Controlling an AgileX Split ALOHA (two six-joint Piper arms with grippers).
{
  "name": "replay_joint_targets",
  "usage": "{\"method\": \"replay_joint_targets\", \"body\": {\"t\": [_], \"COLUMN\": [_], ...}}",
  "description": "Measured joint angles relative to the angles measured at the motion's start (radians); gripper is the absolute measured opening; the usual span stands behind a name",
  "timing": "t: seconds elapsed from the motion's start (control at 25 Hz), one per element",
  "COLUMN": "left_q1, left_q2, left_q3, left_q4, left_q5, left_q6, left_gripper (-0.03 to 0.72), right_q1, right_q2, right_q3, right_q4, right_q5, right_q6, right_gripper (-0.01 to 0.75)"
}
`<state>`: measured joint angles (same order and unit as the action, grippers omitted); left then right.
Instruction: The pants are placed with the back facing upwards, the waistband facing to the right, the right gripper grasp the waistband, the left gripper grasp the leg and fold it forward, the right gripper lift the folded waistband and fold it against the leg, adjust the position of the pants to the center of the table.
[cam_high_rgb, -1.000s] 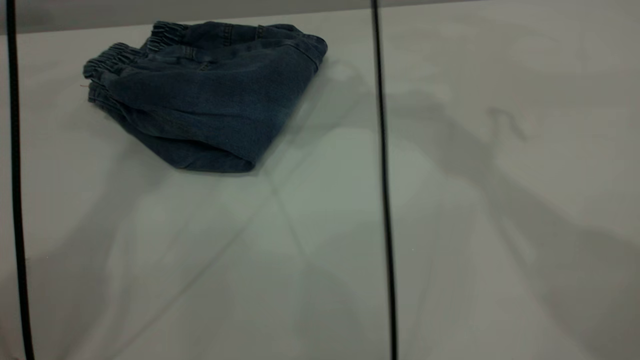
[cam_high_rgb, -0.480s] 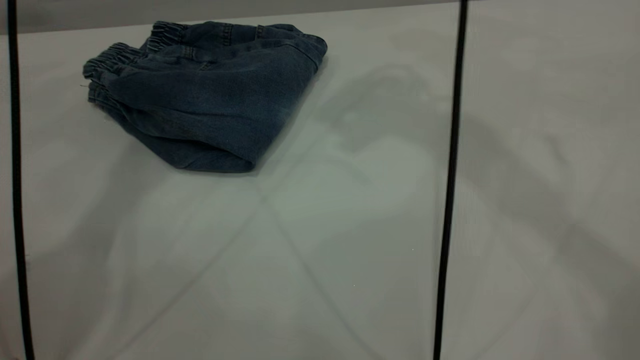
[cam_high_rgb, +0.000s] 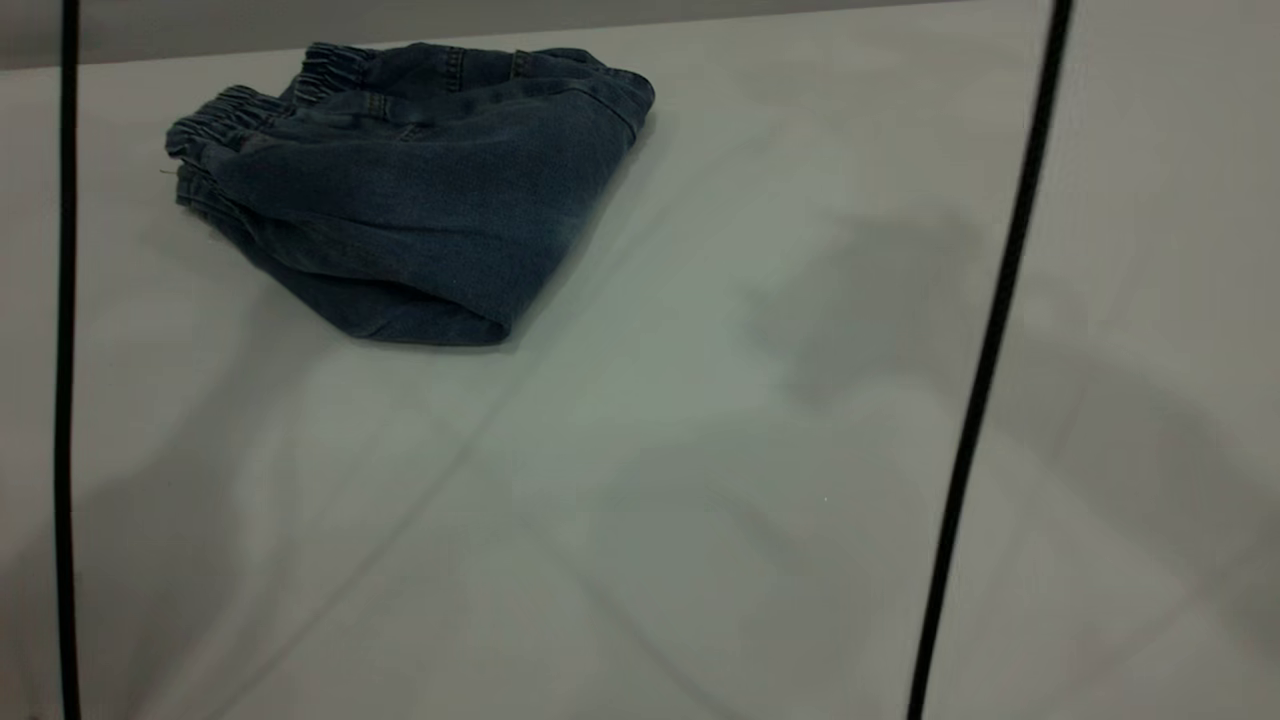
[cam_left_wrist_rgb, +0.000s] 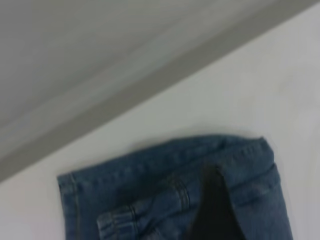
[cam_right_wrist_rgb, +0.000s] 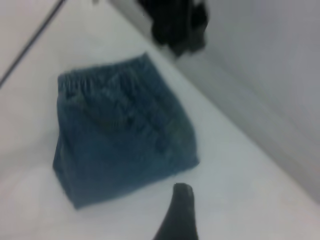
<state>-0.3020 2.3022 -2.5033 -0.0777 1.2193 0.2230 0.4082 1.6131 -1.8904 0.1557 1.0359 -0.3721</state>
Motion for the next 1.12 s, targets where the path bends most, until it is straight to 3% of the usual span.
{"method": "replay_joint_targets", "body": {"t": [0.16,0.32,0.56,1.12], "left_q1": [0.000,0.000,0.000,0.001], "left_q2": [0.000,0.007,0.096,0.306], "left_q3": [0.101,0.226,0.352,0.348], "left_q4": [0.000,0.001,0.054,0.051], "left_q5": [-0.002,-0.002,-0.003,-0.007], "left_q6": [0.000,0.009,0.011,0.113], "left_gripper": [0.464,0.464,0.464,0.464], "right_q1": [0.000,0.000,0.000,0.000], "right_q2": [-0.165,-0.288,-0.347,-0.358], "right_q3": [0.171,0.280,0.289,0.289], "right_q4": [-0.001,-0.001,0.002,-0.002], "right_q5": [-0.173,-0.267,-0.269,-0.265], "right_q6": [0.000,0.000,0.029,0.029], "right_gripper": [0.581,0.580,0.580,0.580]}}
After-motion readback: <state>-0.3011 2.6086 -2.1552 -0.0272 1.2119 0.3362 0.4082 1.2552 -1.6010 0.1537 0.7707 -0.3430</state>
